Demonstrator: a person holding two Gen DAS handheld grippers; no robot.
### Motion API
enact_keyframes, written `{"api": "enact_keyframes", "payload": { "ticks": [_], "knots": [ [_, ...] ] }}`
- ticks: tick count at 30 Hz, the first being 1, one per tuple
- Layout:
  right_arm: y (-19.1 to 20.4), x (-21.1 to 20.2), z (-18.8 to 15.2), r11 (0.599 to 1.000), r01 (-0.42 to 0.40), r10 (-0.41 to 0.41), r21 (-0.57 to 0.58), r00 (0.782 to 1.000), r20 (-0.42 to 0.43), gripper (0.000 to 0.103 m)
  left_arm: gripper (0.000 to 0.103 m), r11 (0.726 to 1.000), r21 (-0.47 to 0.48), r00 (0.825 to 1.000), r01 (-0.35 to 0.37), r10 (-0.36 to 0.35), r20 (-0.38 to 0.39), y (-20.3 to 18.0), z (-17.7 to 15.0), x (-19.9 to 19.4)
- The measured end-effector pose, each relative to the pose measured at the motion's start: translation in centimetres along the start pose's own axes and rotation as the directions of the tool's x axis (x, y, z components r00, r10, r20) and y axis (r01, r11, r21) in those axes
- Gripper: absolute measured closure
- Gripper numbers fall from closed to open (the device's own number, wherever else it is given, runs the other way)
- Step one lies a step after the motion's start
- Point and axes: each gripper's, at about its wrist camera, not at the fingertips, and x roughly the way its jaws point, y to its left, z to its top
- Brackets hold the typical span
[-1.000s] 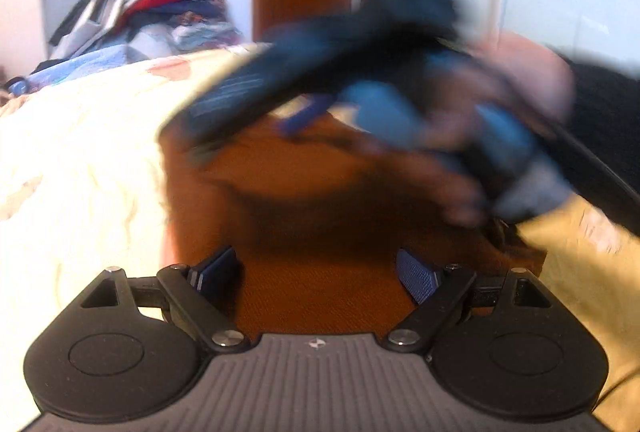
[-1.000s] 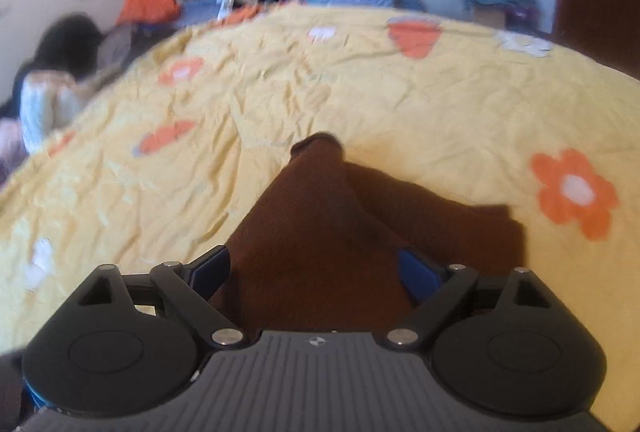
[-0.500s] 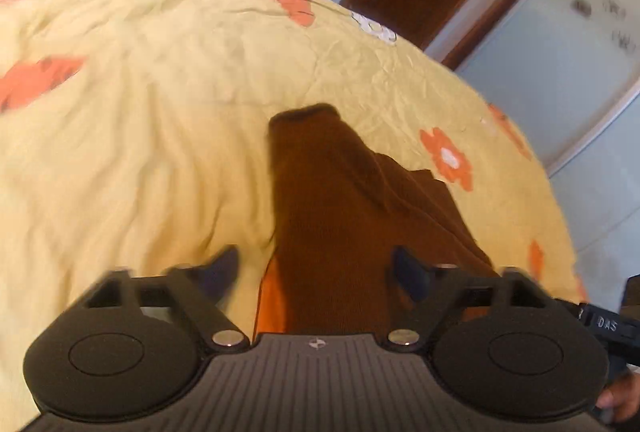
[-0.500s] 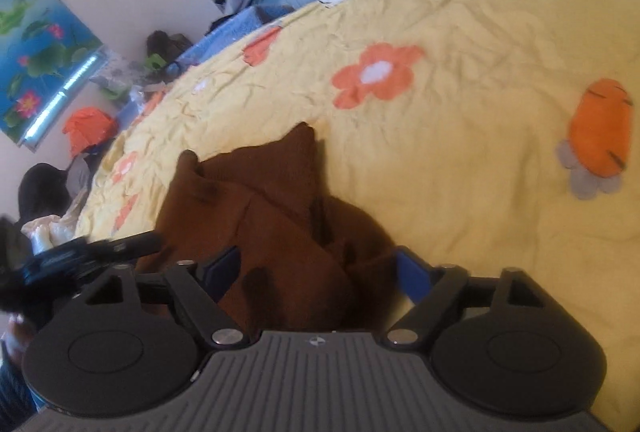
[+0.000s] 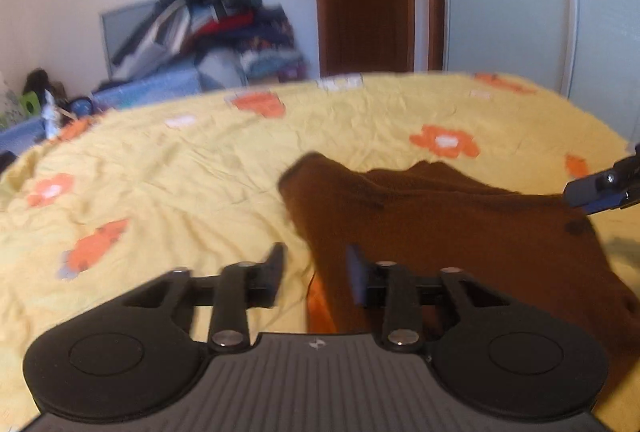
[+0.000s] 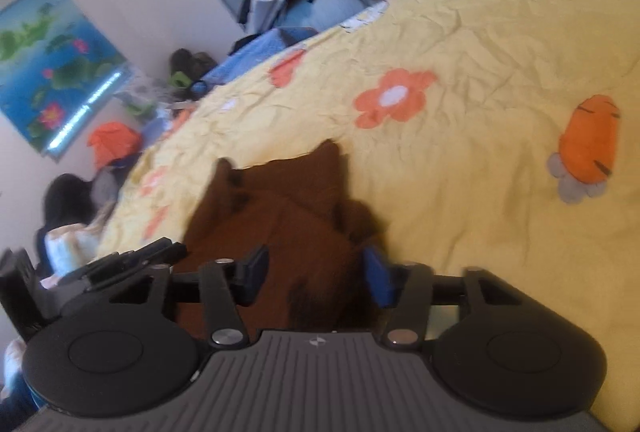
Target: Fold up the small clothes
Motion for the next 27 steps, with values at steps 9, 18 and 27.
{"api": "enact_keyframes", "payload": {
  "ticks": [9, 18, 27],
  "knots": [
    [5.6, -2.6, -6.2, 0.971, -0.045, 0.013, -0.235, 0.990, -0.139, 0.041, 0.025, 0.981, 0.190, 0.998, 0.050, -0.041, -0.052, -3.8, -7.4, -7.4],
    [6.3, 0.3, -6.7, 0.953, -0.024, -0.044, -0.301, 0.975, -0.216, 0.087, 0.094, 0.989, 0.129, 0.990, 0.066, -0.049, -0.129, -4.2, -7.0, -5.2],
    [3.0, -0.6, -6.9, 0.974, -0.031, -0.007, -0.223, 0.986, -0.168, 0.086, 0.095, 0.986, 0.161, 0.993, 0.040, -0.022, -0.112, -4.5, -8.2, -6.2]
  ]
}}
